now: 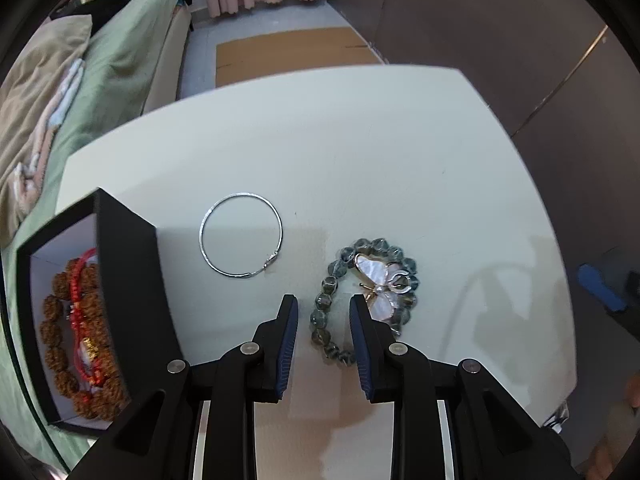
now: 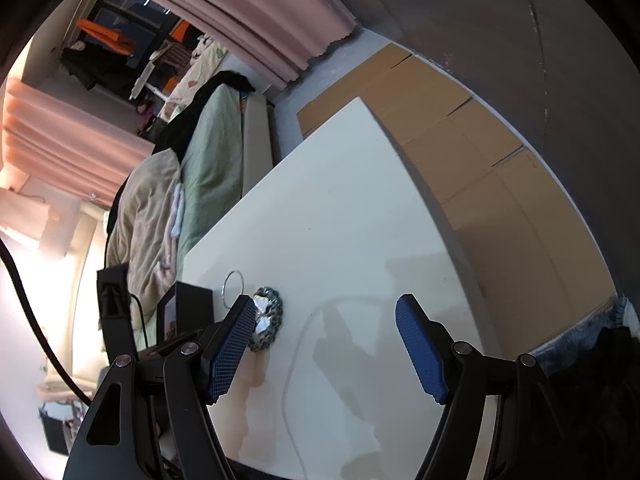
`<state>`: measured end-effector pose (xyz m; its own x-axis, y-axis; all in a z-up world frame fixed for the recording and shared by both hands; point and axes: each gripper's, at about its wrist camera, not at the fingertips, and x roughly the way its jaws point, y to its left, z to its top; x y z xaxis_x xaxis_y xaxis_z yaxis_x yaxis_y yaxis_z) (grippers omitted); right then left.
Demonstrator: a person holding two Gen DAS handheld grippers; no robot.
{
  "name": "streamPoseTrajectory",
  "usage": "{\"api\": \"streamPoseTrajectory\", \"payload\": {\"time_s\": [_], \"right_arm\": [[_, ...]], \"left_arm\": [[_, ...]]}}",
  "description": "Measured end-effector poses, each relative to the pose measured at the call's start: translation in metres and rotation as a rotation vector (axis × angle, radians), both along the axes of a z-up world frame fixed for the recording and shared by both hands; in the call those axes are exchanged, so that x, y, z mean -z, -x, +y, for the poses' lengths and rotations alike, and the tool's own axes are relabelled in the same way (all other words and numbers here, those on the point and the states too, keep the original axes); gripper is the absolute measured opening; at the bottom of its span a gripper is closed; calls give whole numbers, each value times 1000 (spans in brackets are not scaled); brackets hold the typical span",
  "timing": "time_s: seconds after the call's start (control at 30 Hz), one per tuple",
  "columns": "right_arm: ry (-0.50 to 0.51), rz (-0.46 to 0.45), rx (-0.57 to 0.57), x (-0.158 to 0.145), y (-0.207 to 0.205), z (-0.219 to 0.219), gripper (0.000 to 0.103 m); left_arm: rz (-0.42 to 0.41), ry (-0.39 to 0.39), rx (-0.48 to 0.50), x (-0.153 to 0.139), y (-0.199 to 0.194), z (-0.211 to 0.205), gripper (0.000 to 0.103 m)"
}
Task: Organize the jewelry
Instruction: 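Lower the left gripper onto the grey-green beaded bracelet and grasp it, then carry the beaded bracelet into the box with the left gripper while the right gripper grasps the small dark ring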
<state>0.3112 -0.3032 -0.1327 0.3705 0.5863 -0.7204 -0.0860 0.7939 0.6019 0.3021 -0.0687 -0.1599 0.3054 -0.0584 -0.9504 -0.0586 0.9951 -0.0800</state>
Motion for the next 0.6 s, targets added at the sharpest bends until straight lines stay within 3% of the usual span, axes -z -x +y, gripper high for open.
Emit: {"api": "streamPoseTrajectory", "payload": {"time_s": [0.13, 0.4, 0.6], "right_arm": [[15, 3, 0, 2, -1, 6, 73], [24, -3, -50, 1, 0, 26, 73], [43, -9, -69, 0, 3, 40, 70]], "left_arm": [[-29, -19, 7, 0, 0, 0, 9], [-110, 130, 54, -32, 12, 4, 8], [-198, 196, 86, -67, 27, 8, 8]]}}
